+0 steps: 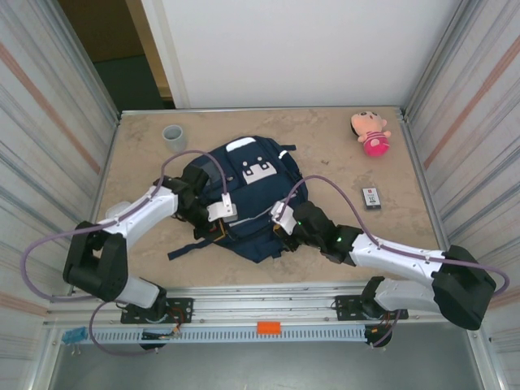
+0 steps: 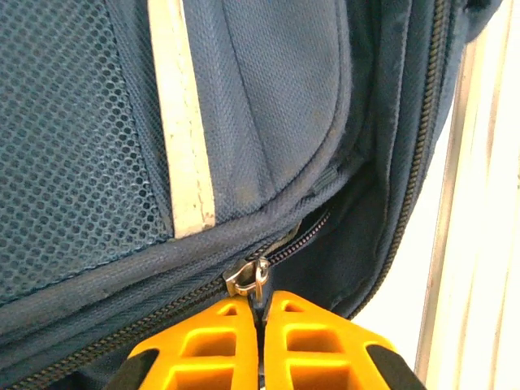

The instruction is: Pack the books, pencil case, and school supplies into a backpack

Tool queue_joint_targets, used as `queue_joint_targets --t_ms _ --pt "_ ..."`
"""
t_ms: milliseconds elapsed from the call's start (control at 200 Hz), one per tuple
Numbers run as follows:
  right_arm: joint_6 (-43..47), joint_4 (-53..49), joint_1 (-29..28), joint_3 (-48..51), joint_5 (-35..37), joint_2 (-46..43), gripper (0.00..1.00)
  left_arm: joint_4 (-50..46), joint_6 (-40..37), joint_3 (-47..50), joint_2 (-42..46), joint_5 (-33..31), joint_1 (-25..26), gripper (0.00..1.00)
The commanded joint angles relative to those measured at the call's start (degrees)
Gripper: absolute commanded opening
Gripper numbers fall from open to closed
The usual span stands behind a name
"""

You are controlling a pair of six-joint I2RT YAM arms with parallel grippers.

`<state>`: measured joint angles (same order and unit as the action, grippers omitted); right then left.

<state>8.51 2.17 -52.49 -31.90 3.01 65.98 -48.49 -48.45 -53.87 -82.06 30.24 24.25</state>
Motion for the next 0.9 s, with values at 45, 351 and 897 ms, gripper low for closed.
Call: queue_joint_targets --t_ms 45,351,897 --pt "-3.46 2.73 2.48 -0.03 -6.62 -7.2 0.25 8.66 9.07 4.39 7.42 3.61 0.19 0.01" --pt "4.7 -7.0 8.98 1.53 -16.68 -22.16 0.57 18.93 15.6 9.82 14.06 8.54 -0.25 0.01" --pt "21.11 0.47 4.3 -6.23 -12.75 0.58 0.62 20.87 16.3 11.46 16.61 8.68 -1.05 0.0"
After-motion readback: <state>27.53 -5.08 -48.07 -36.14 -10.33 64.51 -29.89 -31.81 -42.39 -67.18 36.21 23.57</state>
